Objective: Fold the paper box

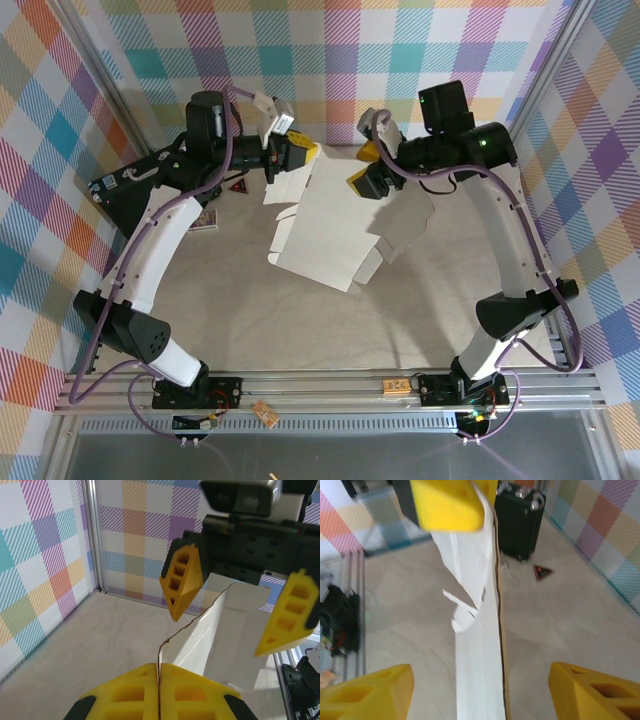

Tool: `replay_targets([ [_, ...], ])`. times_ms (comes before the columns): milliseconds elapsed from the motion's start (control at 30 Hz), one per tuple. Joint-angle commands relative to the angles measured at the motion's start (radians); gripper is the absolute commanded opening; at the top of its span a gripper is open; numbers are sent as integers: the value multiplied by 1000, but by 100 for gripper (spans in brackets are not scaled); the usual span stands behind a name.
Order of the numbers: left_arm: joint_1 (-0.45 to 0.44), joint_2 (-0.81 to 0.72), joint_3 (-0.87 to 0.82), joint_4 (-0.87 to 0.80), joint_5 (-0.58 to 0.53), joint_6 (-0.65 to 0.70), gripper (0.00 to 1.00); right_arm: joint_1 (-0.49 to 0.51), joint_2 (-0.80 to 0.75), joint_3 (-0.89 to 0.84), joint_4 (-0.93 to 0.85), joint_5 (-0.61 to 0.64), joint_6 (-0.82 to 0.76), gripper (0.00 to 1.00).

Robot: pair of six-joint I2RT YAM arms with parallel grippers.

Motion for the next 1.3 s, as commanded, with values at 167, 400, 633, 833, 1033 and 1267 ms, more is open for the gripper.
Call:
replay_targets([
  [167, 6, 1, 27, 41, 36, -13, 0, 16, -9, 35, -65, -2, -40, 18],
  [400, 12, -73, -64, 116, -101, -64, 69, 14, -34, 41, -53, -4, -32, 0],
  [633, 75, -497, -787, 704, -462, -105, 100, -68, -101, -15, -5, -152, 49, 0],
  [833, 75, -533, -1080, 1031, -519, -167, 89, -82, -101, -36, 11, -166, 85, 0],
  [1033, 72, -418, -1111, 1227, -459, -227, 72, -90, -107, -48, 20, -185, 90, 0],
  [1267, 69, -409, -1108, 1268, -313, -296, 56, -93, -95, -45, 26, -186, 102, 0],
])
